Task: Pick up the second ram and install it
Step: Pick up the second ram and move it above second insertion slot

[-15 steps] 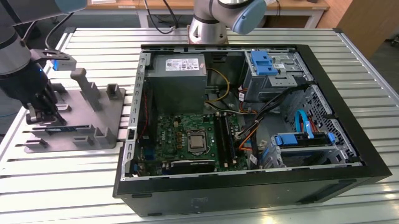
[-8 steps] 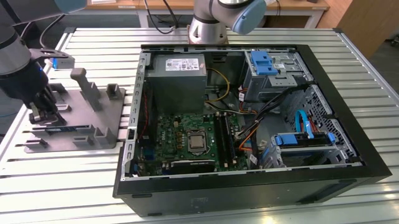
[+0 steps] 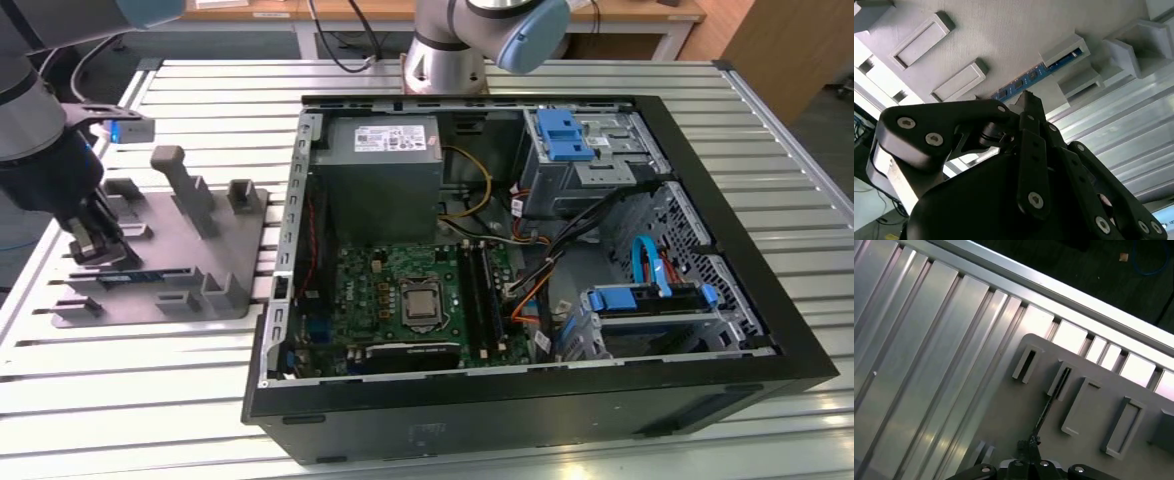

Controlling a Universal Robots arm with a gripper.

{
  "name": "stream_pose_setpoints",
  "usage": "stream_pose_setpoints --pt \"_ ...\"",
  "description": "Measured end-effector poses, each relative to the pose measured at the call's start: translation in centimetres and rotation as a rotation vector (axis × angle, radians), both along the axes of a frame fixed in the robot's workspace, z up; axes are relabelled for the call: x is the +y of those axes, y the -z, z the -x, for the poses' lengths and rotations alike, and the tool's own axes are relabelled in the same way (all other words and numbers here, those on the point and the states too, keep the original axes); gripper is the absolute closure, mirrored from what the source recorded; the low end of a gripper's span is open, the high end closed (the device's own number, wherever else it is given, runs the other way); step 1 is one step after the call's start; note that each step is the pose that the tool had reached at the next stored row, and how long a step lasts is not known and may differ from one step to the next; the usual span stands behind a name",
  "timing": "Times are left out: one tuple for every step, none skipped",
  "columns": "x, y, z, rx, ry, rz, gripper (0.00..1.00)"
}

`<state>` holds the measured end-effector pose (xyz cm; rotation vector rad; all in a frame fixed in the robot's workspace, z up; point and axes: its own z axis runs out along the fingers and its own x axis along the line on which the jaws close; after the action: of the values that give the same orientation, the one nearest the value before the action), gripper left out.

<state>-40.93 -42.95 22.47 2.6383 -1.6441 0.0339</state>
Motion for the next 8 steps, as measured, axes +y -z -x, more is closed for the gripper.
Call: stream_pose_setpoints --pt "0.0 0.0 0.0 0.0 -0.014 0.0 0.9" --pt "0.0 0.0 0.0 0.0 -0.028 0.0 0.9" --pt "0.0 0.0 0.0 0.0 -0.041 0.0 0.9" --pt "0.0 0.0 0.0 0.0 -0.055 0.0 0.9" --pt "0.0 0.01 0.0 0.0 -0.069 0.0 0.9" --pt "0.0 0.01 0.0 -0.0001 -0.082 -0.0001 0.9" --pt "0.0 0.01 0.0 0.0 -0.097 0.0 0.9" --pt "0.0 0.01 0.0 0.0 -0.111 0.0 0.9"
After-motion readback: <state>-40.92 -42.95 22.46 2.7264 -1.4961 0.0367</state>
